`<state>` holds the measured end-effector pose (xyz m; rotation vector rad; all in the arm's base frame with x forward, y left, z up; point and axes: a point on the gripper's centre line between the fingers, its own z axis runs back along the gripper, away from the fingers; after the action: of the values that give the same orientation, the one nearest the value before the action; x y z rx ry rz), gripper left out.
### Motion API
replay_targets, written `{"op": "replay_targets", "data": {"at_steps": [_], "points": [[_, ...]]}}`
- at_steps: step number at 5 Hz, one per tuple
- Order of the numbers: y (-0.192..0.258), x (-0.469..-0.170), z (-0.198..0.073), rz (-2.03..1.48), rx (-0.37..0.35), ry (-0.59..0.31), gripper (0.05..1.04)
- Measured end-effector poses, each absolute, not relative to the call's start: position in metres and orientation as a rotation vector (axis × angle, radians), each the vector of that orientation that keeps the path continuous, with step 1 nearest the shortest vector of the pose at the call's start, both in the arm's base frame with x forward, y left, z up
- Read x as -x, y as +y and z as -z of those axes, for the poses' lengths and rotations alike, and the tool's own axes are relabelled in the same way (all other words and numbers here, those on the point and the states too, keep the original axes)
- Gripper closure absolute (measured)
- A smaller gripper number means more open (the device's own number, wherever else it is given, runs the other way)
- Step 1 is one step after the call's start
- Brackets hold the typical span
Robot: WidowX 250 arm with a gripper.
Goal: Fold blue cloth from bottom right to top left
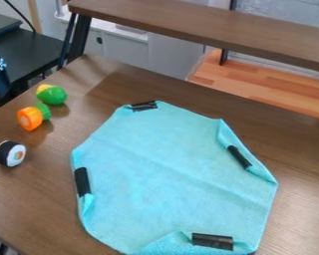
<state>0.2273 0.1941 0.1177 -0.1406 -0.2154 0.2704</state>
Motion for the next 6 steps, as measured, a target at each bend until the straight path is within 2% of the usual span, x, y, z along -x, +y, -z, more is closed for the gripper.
{"op": "replay_targets", "data": {"at_steps": [1, 2, 3, 4, 5, 6], "points": [[0.193, -0.227, -0.108, -0.266, 0.175, -0.182, 0.084], [0.198, -0.255, -0.095, -0.076, 0.321, -0.068, 0.084], [0.192, -0.271, -0.088, 0.024, 0.447, -0.064, 0.084], [0.153, -0.274, -0.076, 0.266, 0.353, -0.033, 0.085], [0.091, -0.269, -0.099, 0.539, 0.254, -0.211, 0.084], [0.053, -0.258, -0.097, 0.658, 0.266, -0.270, 0.085]]}}
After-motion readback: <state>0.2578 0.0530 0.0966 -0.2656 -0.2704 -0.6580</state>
